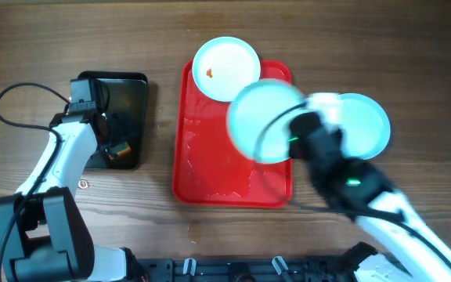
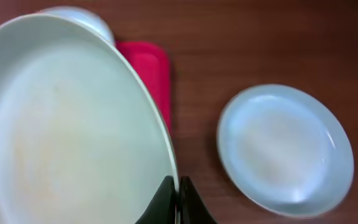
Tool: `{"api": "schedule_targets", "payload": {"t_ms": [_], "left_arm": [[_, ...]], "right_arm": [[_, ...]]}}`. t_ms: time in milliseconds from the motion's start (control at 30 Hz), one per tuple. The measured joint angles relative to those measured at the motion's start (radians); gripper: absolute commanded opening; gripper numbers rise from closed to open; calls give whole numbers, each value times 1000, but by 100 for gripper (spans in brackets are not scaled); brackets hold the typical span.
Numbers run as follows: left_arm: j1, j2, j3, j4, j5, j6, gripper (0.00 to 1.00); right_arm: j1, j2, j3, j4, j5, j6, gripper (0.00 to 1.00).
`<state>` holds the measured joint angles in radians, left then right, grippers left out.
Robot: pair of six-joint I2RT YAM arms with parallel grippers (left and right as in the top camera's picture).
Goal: Clean dirty plates on tray and stack at the side
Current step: 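Carry the plate right and stack it on the cleaned plate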
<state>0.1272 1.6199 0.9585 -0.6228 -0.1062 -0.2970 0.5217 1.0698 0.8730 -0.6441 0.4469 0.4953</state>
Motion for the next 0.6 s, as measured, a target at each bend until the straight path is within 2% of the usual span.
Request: {"api": "schedule_targets", "payload": {"t_ms": [167,333,433,600], "left_arm": [[0,0,0,-1,0,0,100],[0,0,0,-1,0,0,100],[0,0,0,-1,0,0,100],[0,0,0,-1,0,0,100]], "right_arm": [[-305,-40,0,-94,-179,44,4],[-610,48,0,-80,-305,54,4],[-720,141,0,-63,-367,54,4],[-803,304,0,-62,-412,45,5]]}}
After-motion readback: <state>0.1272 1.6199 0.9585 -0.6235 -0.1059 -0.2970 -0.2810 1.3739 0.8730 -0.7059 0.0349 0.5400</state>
